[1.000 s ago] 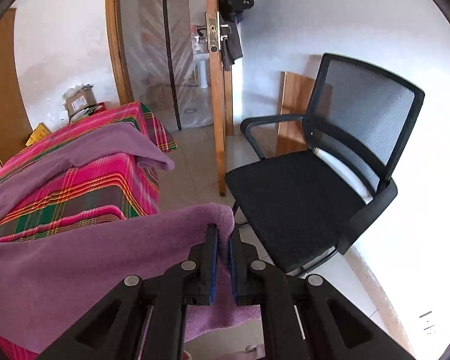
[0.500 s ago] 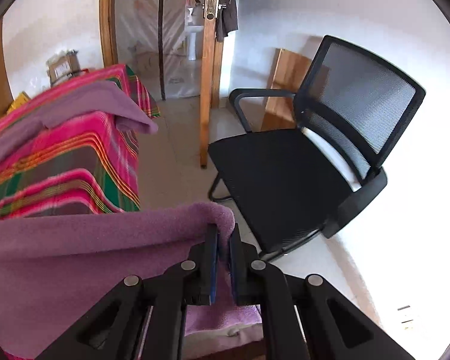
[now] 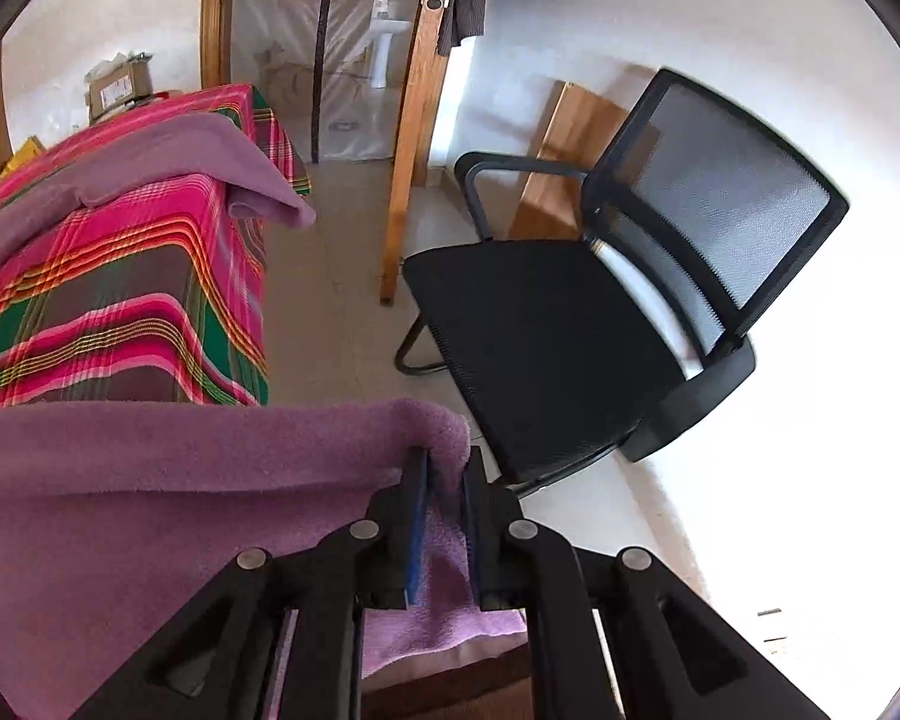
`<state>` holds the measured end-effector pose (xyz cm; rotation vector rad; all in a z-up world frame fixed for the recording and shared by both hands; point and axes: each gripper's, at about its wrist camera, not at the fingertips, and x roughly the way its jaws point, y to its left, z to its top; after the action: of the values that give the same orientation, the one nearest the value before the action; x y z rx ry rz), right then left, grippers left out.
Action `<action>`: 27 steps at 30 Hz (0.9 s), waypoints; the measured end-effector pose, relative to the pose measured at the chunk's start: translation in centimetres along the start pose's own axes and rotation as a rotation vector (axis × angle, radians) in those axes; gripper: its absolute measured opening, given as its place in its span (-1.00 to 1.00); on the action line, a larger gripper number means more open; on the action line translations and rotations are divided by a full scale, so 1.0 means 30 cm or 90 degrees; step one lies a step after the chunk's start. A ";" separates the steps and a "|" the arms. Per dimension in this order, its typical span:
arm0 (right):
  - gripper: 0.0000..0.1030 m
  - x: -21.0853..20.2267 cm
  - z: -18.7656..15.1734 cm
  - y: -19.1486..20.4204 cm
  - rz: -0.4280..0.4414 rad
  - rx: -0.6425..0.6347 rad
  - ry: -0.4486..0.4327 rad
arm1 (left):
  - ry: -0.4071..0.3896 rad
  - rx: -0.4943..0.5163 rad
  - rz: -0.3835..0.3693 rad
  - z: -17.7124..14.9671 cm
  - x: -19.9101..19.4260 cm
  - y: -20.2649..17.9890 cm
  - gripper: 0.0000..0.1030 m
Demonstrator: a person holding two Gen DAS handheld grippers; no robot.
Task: Fold clothes
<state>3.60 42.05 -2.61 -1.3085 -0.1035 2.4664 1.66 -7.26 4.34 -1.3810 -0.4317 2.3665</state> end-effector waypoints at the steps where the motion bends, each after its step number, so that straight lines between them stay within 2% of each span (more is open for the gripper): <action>1: -0.71 -0.009 0.006 0.007 -0.008 -0.005 -0.004 | -0.011 -0.013 0.021 0.019 -0.011 0.027 -0.53; 2: -0.69 -0.018 0.012 0.013 -0.016 -0.009 -0.009 | -0.019 -0.024 0.035 0.038 -0.018 0.053 -0.53; 4: -0.50 -0.034 0.020 0.024 -0.043 -0.020 -0.014 | -0.021 -0.048 0.063 0.078 -0.021 0.101 -0.53; 8: -0.44 -0.029 0.030 0.023 -0.112 -0.025 -0.003 | -0.004 -0.062 0.129 0.136 0.019 0.151 -0.53; 10: -0.44 -0.036 0.038 0.019 -0.118 -0.012 -0.003 | 0.008 -0.049 0.129 0.149 0.045 0.147 -0.53; 12: -0.44 -0.066 0.045 0.039 -0.093 -0.011 -0.019 | 0.023 -0.037 0.139 0.158 0.074 0.150 -0.53; 14: -0.44 -0.120 0.055 0.098 -0.012 -0.039 -0.052 | 0.032 -0.036 0.145 0.168 0.097 0.153 -0.53; 19: -0.44 -0.255 0.074 0.333 0.268 -0.156 -0.120 | 0.037 -0.056 0.135 0.200 0.122 0.175 -0.53; 27: -0.44 -0.325 0.051 0.683 0.467 -0.305 -0.120 | 0.029 -0.110 0.094 0.242 0.143 0.218 -0.56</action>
<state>1.89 19.73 1.40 -1.4816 -0.3277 3.3450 -7.69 -11.65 1.66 -1.5914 -0.5488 2.4580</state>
